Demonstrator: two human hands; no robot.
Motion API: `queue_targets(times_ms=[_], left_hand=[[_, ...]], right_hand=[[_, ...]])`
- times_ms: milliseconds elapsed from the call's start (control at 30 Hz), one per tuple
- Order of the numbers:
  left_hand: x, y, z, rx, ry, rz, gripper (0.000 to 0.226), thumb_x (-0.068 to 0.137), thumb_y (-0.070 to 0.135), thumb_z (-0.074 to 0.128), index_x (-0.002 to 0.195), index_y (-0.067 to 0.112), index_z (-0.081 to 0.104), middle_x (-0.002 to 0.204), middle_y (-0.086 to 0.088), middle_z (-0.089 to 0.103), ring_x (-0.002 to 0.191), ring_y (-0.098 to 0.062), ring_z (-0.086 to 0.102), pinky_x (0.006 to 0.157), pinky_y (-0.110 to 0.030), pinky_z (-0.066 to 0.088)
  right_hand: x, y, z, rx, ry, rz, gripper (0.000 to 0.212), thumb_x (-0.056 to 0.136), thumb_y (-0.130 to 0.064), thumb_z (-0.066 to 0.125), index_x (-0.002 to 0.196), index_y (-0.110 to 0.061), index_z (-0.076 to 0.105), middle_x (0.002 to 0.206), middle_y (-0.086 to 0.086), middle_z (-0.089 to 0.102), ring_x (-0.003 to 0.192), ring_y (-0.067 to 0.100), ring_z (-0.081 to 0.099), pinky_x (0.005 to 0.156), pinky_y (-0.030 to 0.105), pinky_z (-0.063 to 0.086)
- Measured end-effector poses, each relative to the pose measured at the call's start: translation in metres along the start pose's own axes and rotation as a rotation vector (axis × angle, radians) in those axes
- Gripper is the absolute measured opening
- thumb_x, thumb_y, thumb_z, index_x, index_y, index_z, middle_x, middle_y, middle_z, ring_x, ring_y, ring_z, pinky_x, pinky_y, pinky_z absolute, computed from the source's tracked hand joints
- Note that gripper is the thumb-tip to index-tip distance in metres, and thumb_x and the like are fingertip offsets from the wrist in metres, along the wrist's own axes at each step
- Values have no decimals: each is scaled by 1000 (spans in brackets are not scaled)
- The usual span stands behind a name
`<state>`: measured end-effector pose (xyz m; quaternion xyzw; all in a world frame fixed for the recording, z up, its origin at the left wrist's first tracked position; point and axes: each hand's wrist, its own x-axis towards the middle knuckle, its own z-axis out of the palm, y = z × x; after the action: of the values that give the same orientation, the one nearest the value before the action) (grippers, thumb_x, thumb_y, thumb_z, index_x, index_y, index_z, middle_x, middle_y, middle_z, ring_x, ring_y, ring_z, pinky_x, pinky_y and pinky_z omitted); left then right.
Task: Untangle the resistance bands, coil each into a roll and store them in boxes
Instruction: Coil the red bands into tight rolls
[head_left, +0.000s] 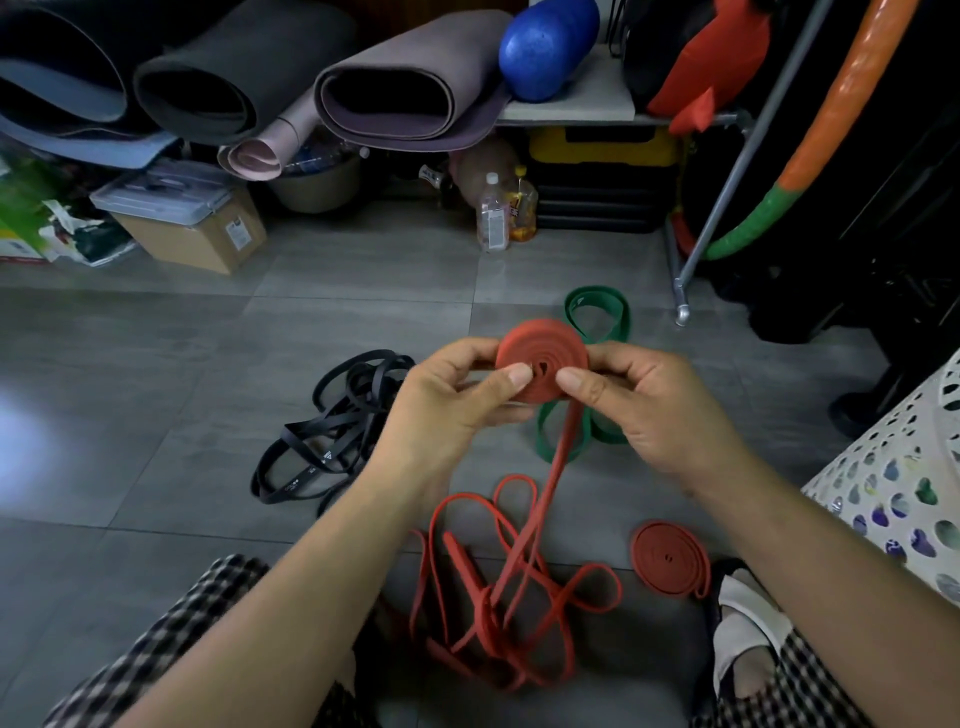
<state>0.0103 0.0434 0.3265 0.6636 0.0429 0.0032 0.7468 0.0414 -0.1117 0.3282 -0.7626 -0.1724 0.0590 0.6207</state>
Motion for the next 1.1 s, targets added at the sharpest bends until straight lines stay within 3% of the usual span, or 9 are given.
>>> queue_targets(times_ms=[100, 200, 300, 467, 667, 767, 833, 933, 1100], left_hand=[[6, 1, -11, 517, -64, 179, 31, 78, 9, 68, 95, 34, 61, 98, 1, 62, 77, -2, 60, 66, -16, 49], [2, 6, -5, 304, -104, 120, 22, 78, 0, 65, 92, 18, 65, 82, -3, 66, 57, -1, 58, 56, -12, 47], [2, 5, 1, -4, -36, 67, 19, 75, 5, 64, 93, 12, 65, 80, -4, 69, 63, -7, 63, 56, -15, 50], [-1, 2, 6, -321, -27, -26, 20, 71, 12, 59, 91, 9, 62, 79, 1, 72, 71, -10, 68, 61, -20, 54], [5, 5, -9, 537, -145, 225, 34, 77, 2, 67, 93, 31, 60, 86, 11, 62, 67, -2, 58, 61, -15, 51], [2, 11, -6, 299, -96, 155, 28, 77, -5, 64, 85, 22, 62, 77, 1, 63, 57, -1, 59, 52, -12, 49], [3, 13, -7, 70, -28, 127, 22, 78, -3, 61, 89, 16, 61, 80, -3, 66, 64, -7, 63, 54, -18, 54], [3, 14, -6, -179, 13, 114, 19, 71, 10, 61, 89, 13, 59, 79, 1, 69, 71, -12, 68, 59, -24, 57], [0, 10, -2, -230, -36, 58, 21, 71, 12, 61, 91, 11, 55, 83, -2, 70, 77, -14, 69, 65, -26, 57]], right_hand=[[2, 3, -11, -451, -78, -125, 8, 78, -22, 68, 82, -16, 71, 74, 7, 63, 74, 18, 60, 68, 32, 48], [0, -1, -7, -253, -85, -98, 8, 71, -27, 67, 80, -27, 68, 73, -3, 64, 73, 11, 61, 67, 25, 50], [0, -4, -3, 154, -40, -6, 16, 65, -23, 63, 81, -22, 66, 69, -17, 70, 71, -6, 63, 66, 6, 45], [1, -5, 4, 228, 3, 33, 13, 69, -20, 65, 82, -22, 66, 67, -18, 70, 68, -5, 64, 67, 7, 47], [3, 3, -10, -450, -125, -99, 12, 77, -19, 68, 85, -10, 71, 70, -2, 63, 68, 8, 56, 66, 26, 44], [1, -2, -3, -52, -101, -7, 12, 72, -14, 69, 83, -20, 69, 67, -11, 70, 66, -3, 61, 63, 13, 47], [3, -1, -2, 159, -23, 32, 17, 64, -18, 68, 80, -22, 66, 65, -19, 70, 68, -6, 64, 66, 7, 47], [2, -2, 5, 271, 18, 33, 21, 61, -23, 65, 81, -19, 67, 68, -17, 71, 73, -4, 65, 70, 8, 48], [4, -5, 10, 256, 49, -29, 11, 68, -18, 64, 79, -21, 67, 65, -21, 69, 70, -7, 64, 67, 5, 45]])
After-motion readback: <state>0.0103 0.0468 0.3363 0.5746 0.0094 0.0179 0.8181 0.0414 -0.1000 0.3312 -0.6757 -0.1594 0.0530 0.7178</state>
